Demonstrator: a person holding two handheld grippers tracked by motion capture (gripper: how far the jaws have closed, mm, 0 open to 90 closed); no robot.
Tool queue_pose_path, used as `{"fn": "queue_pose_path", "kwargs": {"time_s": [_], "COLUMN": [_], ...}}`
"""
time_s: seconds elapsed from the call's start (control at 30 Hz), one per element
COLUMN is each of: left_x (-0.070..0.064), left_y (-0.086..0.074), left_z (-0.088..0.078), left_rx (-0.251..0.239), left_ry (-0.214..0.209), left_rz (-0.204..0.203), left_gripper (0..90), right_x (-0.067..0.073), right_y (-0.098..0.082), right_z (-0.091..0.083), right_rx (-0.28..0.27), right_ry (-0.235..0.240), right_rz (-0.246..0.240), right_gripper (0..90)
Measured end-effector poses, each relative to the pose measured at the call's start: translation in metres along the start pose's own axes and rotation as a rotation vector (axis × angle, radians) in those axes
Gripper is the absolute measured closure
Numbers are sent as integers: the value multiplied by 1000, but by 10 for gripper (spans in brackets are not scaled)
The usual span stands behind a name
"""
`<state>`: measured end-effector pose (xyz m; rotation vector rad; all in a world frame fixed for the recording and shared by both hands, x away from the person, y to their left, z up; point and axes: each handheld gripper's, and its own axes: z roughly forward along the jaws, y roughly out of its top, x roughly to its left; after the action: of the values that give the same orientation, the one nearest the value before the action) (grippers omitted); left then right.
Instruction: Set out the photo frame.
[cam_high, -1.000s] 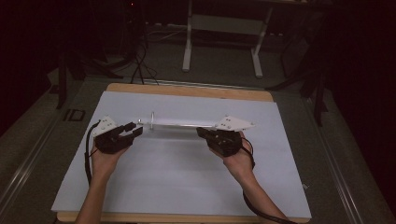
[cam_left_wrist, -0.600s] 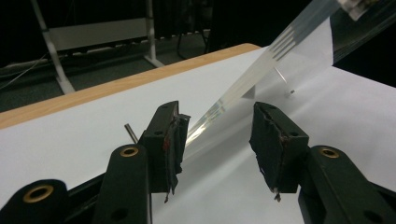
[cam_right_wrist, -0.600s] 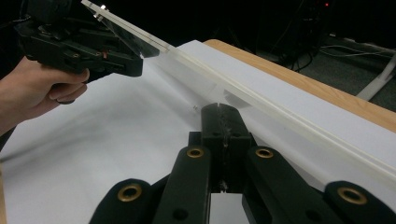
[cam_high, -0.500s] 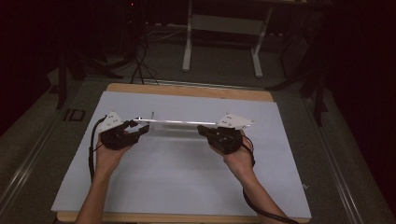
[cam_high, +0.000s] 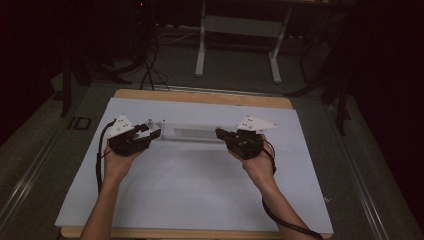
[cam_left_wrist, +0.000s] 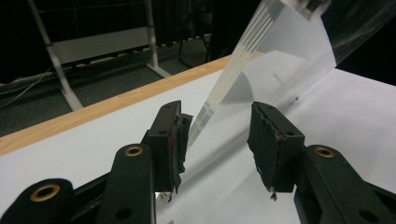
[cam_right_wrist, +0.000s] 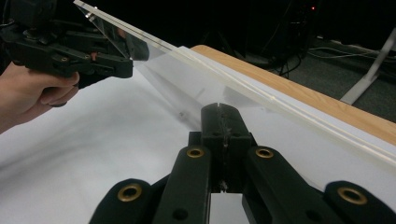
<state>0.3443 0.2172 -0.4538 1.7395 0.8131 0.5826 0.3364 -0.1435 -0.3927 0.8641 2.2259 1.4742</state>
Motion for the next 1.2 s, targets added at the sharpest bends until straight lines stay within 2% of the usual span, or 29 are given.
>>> {"fn": "queue_pose_path", "kwargs": {"time_s": [0.1, 0.37, 0.7, 0.83, 1.07, 1.2], "left_x": [1, 3, 6, 7, 9, 9], "left_y": [1, 6, 9, 11, 13, 14], "left_z": [1, 5, 8, 9, 11, 12], "left_rx": [1, 4, 3, 8, 11, 13], "left_ry": [5, 21, 28, 28, 35, 36], "left_rz": [-3, -23, -34, -38, -46, -54], "left_gripper": [555, 559, 565, 566, 566, 566], "right_x": [-2, -3, -24, -33, -49, -57], "right_y": [1, -2, -12, -19, -28, -32], "right_z": [-3, -12, -21, -25, -33, -38], "right_rx": [-8, 1, 11, 31, 40, 40], "right_ry": [-20, -71, -101, -129, -176, -187], "right_rz": [1, -55, -17, -10, 18, 34], "right_gripper": [900, 848, 810, 799, 726, 703]}}
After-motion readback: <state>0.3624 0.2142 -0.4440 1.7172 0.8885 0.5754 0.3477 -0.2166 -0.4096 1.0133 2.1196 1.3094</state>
